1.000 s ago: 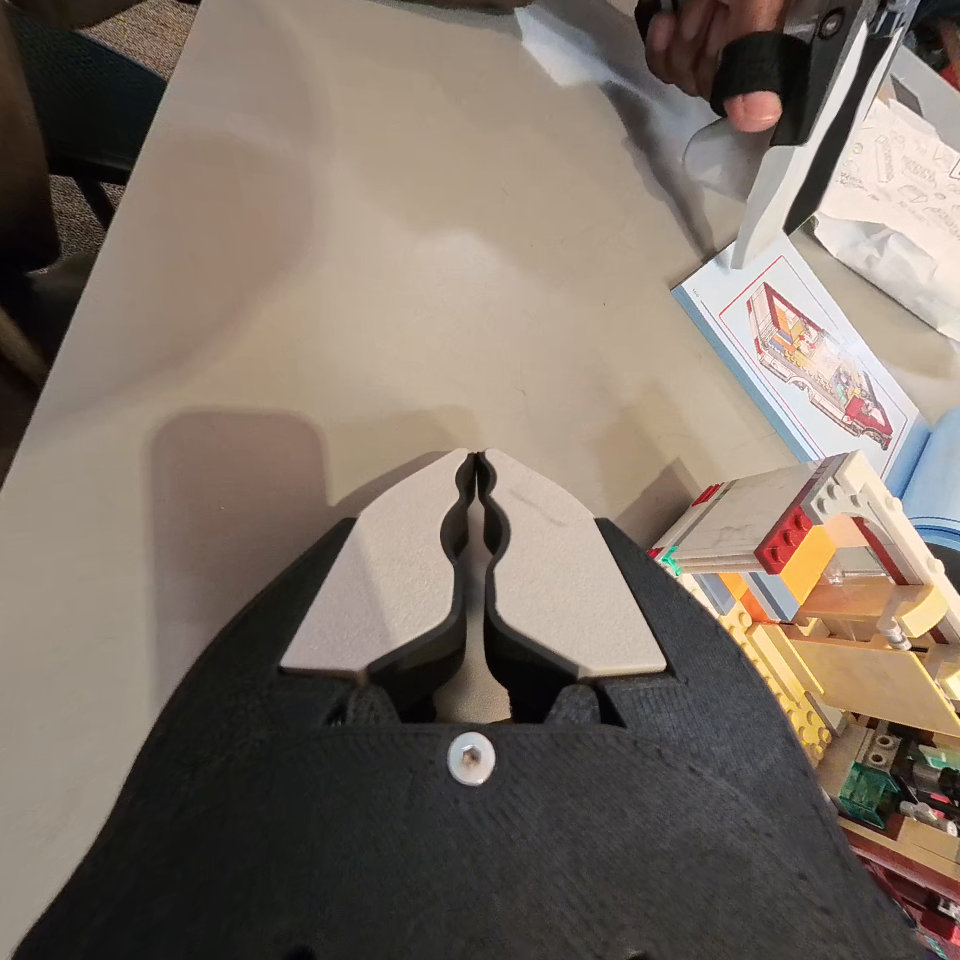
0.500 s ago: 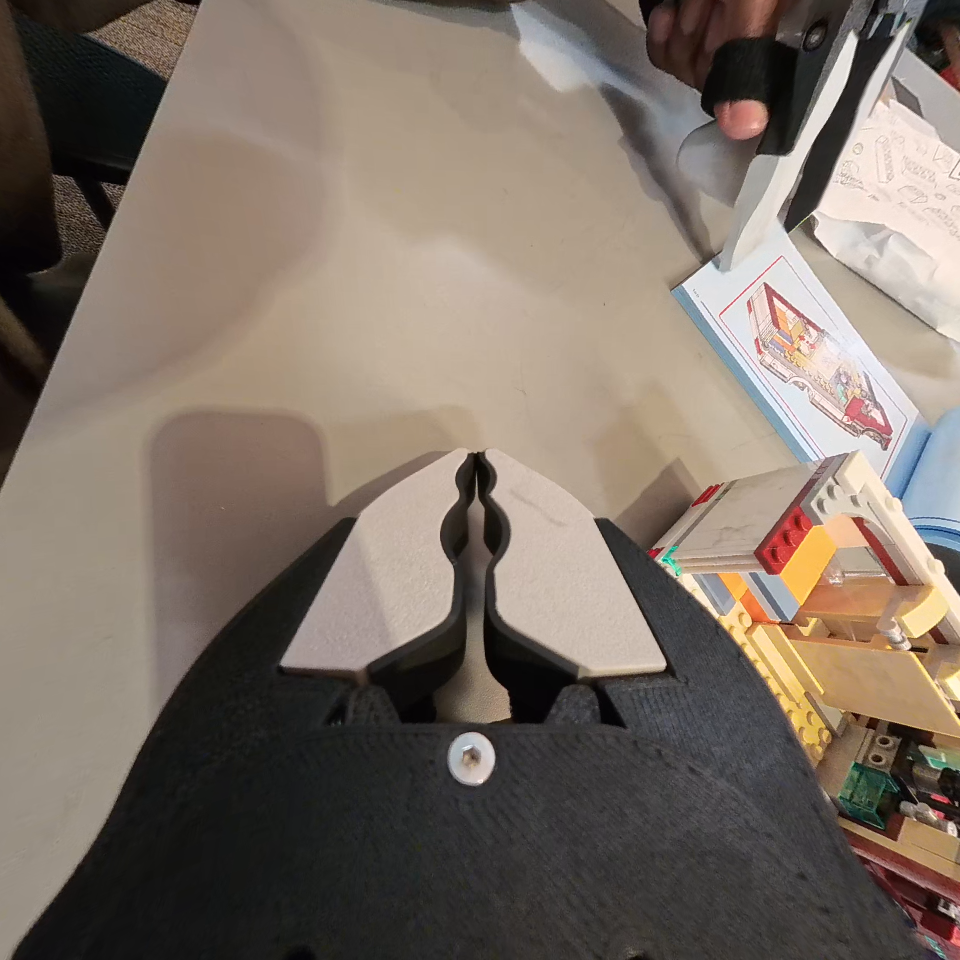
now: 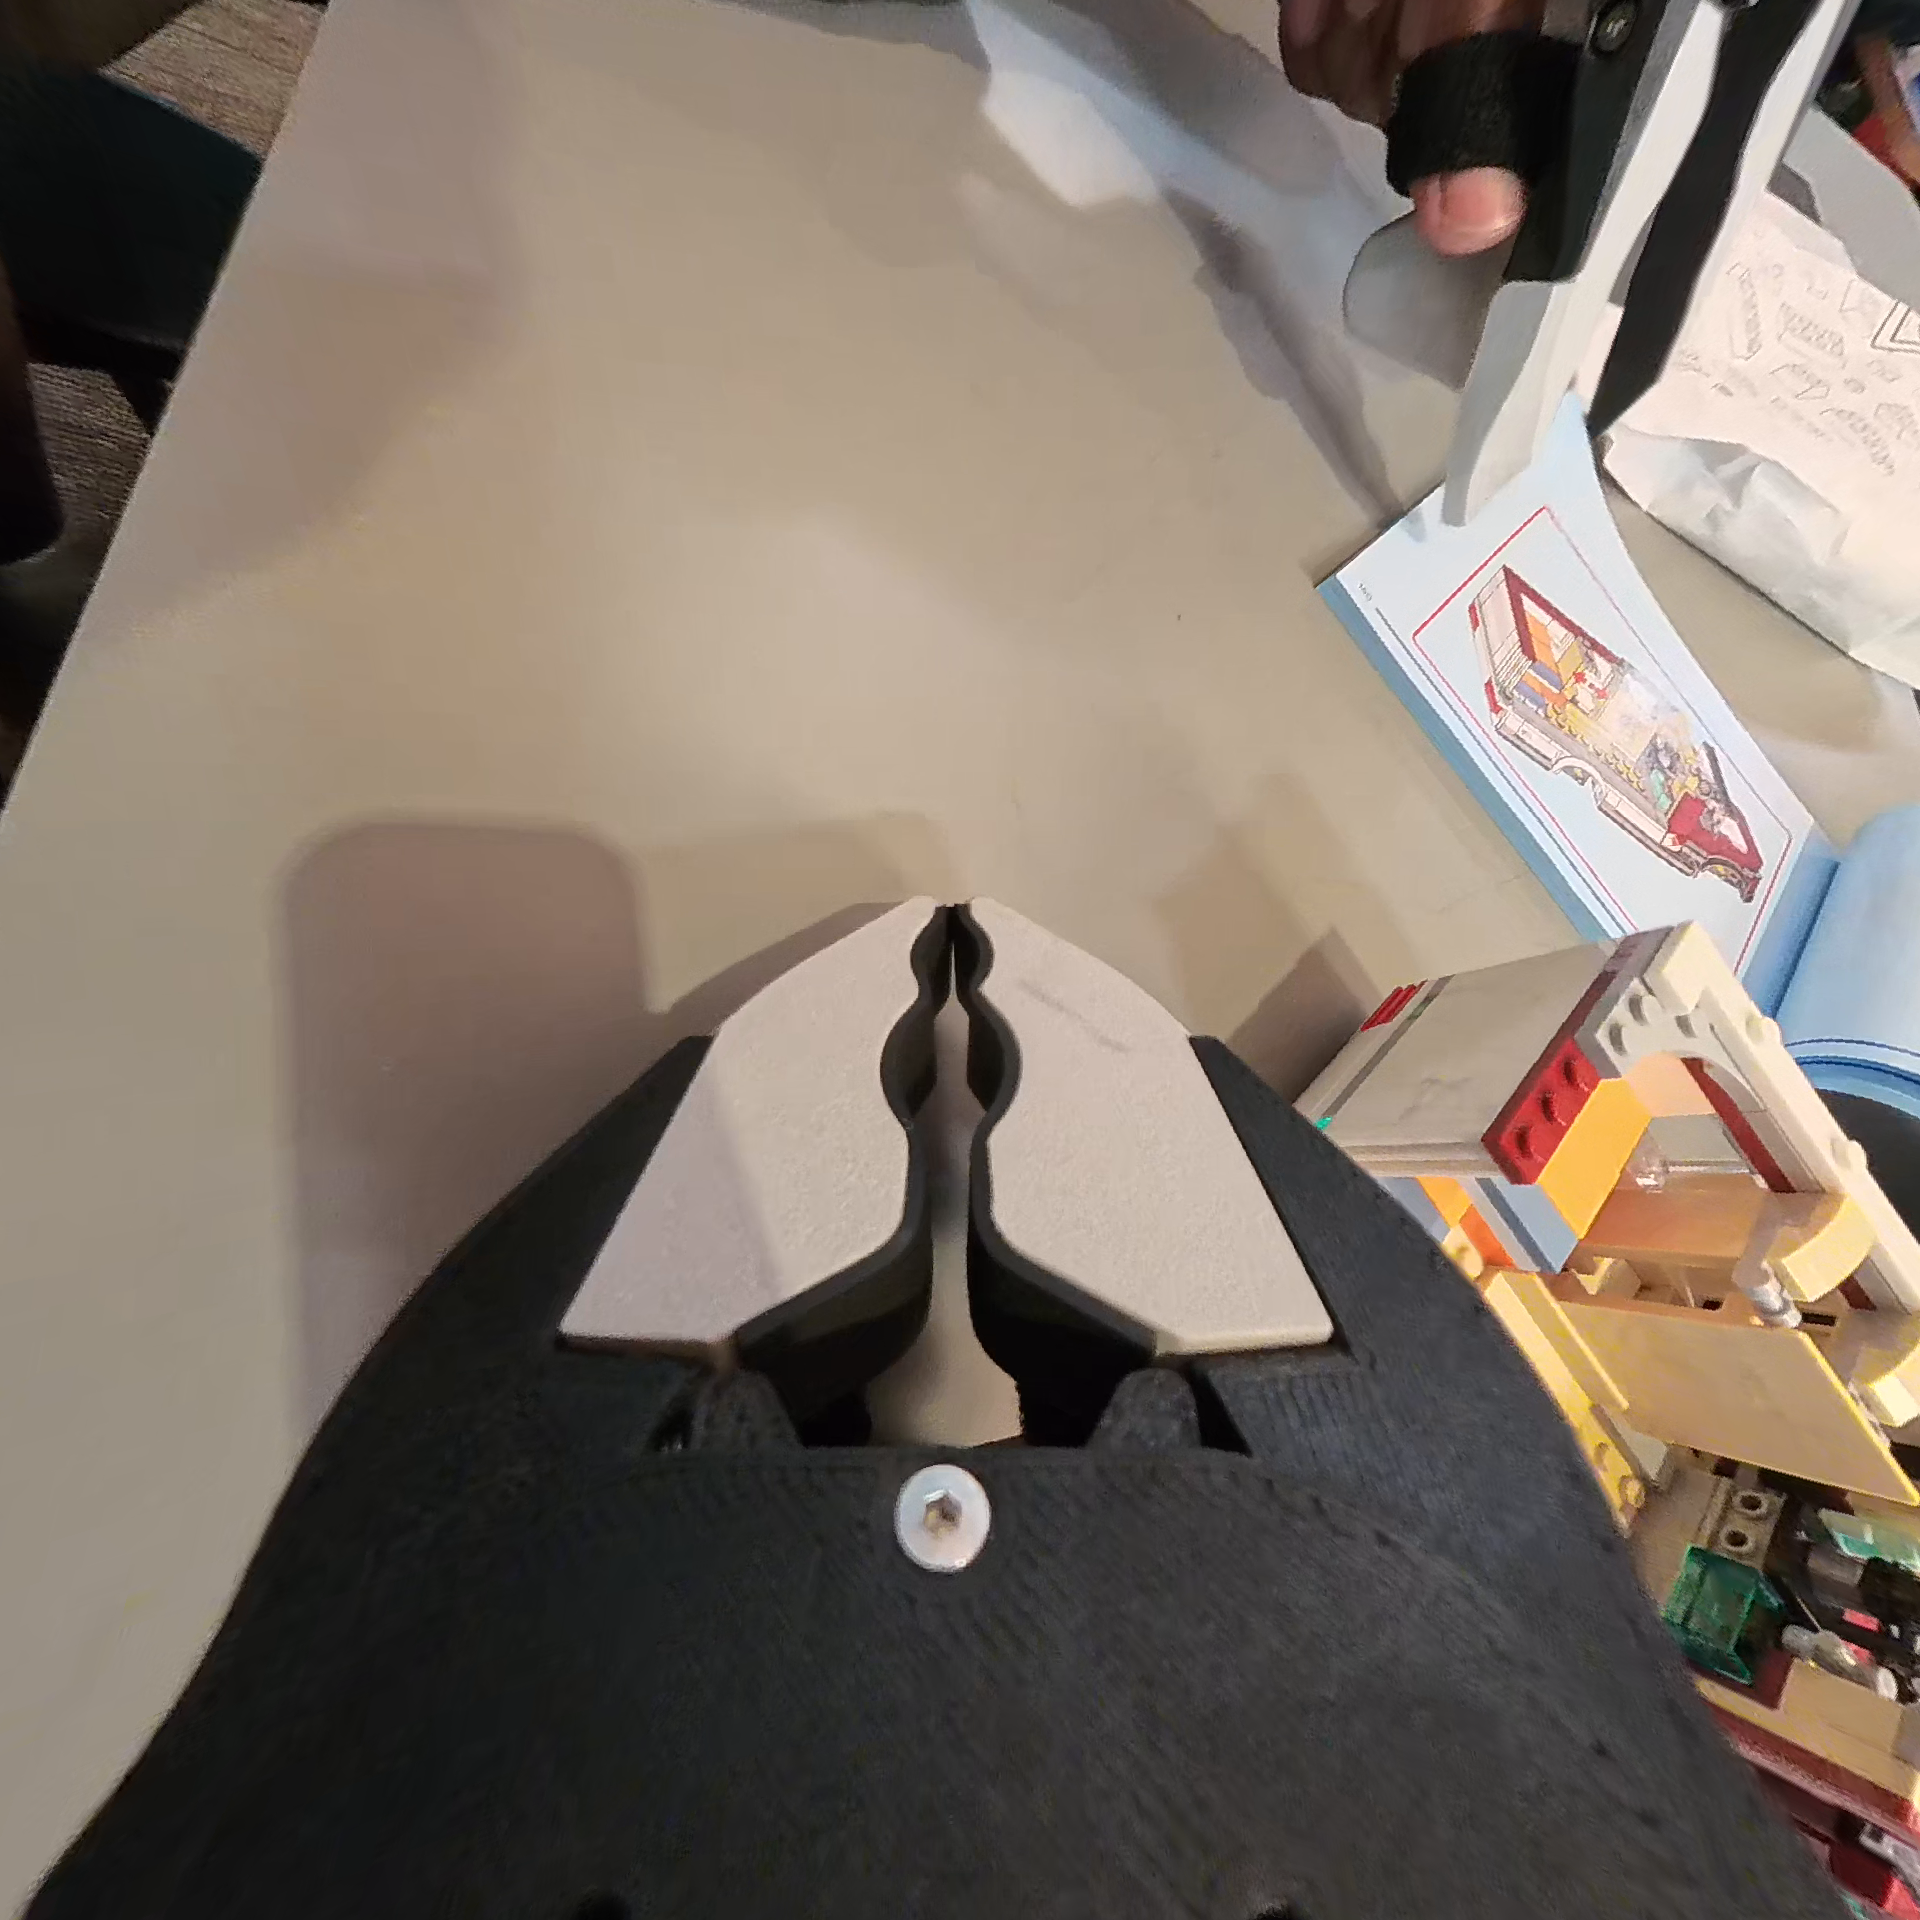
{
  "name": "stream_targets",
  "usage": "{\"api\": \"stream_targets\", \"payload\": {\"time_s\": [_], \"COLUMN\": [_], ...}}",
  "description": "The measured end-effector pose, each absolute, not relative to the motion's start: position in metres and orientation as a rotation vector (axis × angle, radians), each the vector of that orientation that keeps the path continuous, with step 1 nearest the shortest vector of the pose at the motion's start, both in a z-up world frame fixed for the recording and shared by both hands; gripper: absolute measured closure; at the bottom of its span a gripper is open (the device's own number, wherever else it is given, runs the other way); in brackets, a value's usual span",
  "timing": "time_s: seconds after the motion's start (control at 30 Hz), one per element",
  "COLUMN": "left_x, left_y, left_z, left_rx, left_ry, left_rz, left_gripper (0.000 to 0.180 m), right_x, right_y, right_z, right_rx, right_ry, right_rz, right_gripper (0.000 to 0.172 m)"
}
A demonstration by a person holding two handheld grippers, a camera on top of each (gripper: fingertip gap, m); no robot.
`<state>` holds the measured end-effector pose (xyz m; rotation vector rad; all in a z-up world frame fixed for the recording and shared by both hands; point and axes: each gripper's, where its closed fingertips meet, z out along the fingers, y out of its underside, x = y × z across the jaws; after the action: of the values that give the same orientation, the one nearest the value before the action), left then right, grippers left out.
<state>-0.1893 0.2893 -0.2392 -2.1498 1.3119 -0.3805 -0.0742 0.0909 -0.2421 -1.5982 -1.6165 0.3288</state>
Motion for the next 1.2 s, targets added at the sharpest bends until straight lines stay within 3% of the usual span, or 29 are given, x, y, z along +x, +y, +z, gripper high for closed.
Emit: {"api": "stream_targets", "payload": {"time_s": [0.37,0.63,0.9,1.07,1.2], "left_x": [-0.192,-0.212,-0.207,-0.199,-0.193], "left_y": [0.305,0.317,0.317,0.318,0.318], "left_z": [-0.234,-0.243,-0.227,-0.207,-0.195], "left_rx": [-2.234,-2.327,-2.275,-2.201,-2.147], "left_ry": [1.038,0.905,0.840,0.730,0.652], "left_rz": [-0.590,-0.523,-0.637,-0.837,-0.989], "left_gripper": [0.145,0.179,0.180,0.180,0.180], "right_x": [-0.087,-0.095,-0.104,-0.113,-0.125], "right_y": [0.098,0.100,0.104,0.115,0.134], "right_z": [-0.240,-0.239,-0.239,-0.235,-0.204], "right_rx": [-1.559,-1.520,-1.492,-1.432,-1.387], "right_ry": [-1.595,-1.590,-1.593,-1.676,-1.671], "right_rz": [0.247,0.195,0.173,0.006,-0.111], "right_gripper": [0.172,0.172,0.171,0.154,0.152]}}
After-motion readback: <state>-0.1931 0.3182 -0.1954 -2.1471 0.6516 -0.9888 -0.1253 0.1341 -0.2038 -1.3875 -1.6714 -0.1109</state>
